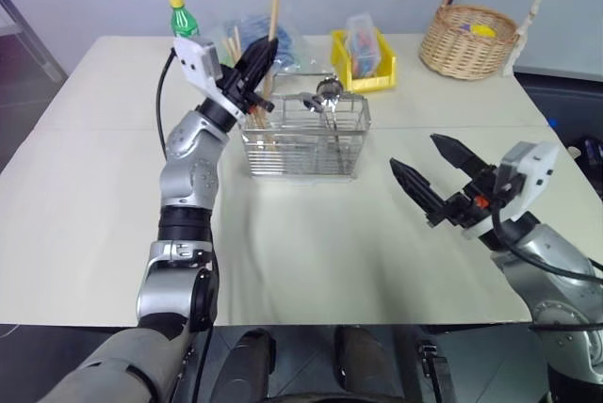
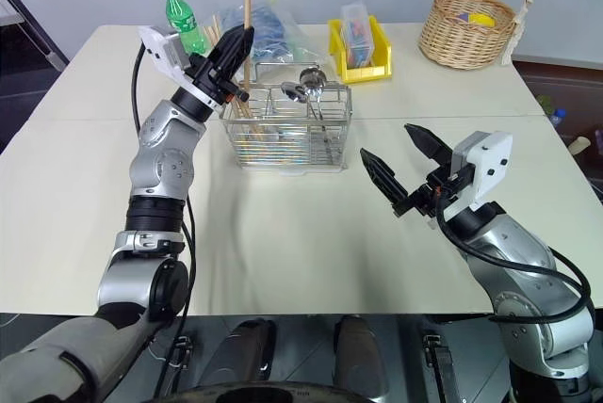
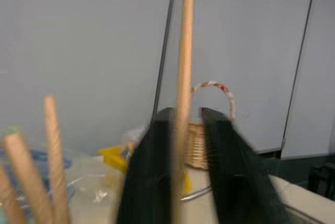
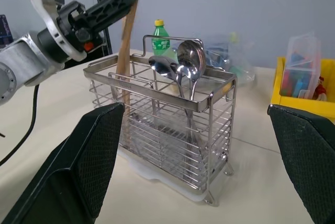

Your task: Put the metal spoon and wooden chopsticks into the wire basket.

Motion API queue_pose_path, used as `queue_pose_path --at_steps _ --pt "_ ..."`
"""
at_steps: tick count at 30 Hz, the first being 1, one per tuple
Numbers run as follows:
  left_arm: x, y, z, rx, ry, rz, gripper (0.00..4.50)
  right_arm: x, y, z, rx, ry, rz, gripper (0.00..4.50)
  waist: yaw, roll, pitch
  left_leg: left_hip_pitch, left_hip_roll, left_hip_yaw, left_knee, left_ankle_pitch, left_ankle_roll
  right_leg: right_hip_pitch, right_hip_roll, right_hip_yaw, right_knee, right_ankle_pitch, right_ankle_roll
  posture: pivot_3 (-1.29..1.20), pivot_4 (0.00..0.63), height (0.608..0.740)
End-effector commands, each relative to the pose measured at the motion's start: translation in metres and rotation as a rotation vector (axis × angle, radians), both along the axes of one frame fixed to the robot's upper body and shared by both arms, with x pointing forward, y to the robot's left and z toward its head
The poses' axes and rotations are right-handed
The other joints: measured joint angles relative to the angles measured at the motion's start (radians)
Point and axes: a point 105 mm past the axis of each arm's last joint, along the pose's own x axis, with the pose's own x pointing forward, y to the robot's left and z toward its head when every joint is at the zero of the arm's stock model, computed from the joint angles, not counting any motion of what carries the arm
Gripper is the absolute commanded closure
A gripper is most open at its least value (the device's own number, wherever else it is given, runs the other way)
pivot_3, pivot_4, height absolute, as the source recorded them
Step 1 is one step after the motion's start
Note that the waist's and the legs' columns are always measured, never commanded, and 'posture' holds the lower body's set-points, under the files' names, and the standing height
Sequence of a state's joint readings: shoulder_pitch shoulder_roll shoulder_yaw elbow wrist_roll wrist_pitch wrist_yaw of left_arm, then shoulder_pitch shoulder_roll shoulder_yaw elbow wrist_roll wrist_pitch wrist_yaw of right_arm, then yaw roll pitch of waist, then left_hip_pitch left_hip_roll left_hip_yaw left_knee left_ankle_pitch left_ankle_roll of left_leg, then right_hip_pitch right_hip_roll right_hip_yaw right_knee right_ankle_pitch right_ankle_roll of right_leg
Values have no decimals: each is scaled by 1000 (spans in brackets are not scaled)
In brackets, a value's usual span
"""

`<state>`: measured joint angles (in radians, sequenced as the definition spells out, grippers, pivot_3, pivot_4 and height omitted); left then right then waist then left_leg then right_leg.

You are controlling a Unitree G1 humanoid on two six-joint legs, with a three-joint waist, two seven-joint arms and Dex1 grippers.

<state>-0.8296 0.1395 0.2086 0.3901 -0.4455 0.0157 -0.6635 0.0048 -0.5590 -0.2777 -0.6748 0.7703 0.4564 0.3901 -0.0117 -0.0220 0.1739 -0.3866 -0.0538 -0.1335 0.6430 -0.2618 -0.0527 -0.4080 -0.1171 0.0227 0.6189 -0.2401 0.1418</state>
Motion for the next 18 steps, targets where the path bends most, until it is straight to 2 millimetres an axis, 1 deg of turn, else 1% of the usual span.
queue_pose_path --at_steps 1,3,5,9,13,16,18 --pt "-5 2 6 9 -35 6 1923 -6 7 10 9 -41 30 0 1 0 0 0 0 0 0 0 0 0 0 0 0 0 0 0 150 740" --pt "-7 4 5 9 -32 6 767 -5 6 10 8 -40 30 0 0 0 0 0 0 0 1 0 1 1 0 0 0 0 0 0 150 740" --pt "-8 6 5 6 -32 8 37 -5 5 9 8 -39 30 0 0 0 0 0 0 0 1 -1 1 1 0 0 0 0 0 0 150 740" --pt "-14 5 14 -12 -30 -17 37 -3 5 8 7 -36 36 0 0 0 0 0 0 0 2 -1 1 1 0 0 0 0 0 0 150 740" --pt "-22 5 39 -35 -61 -26 37 3 5 8 3 -36 45 0 -1 0 0 0 0 0 2 -1 1 0 0 0 0 0 0 0 150 740" --pt "-29 17 64 -55 -85 5 37 10 1 8 -16 -40 46 0 -2 0 0 0 0 0 2 -1 1 0 0 0 1 0 0 0 150 740" --pt "-32 23 71 -45 -93 25 37 13 -1 9 -22 -43 47 0 -2 0 0 0 0 0 2 -1 1 0 0 0 1 0 0 0 150 740"
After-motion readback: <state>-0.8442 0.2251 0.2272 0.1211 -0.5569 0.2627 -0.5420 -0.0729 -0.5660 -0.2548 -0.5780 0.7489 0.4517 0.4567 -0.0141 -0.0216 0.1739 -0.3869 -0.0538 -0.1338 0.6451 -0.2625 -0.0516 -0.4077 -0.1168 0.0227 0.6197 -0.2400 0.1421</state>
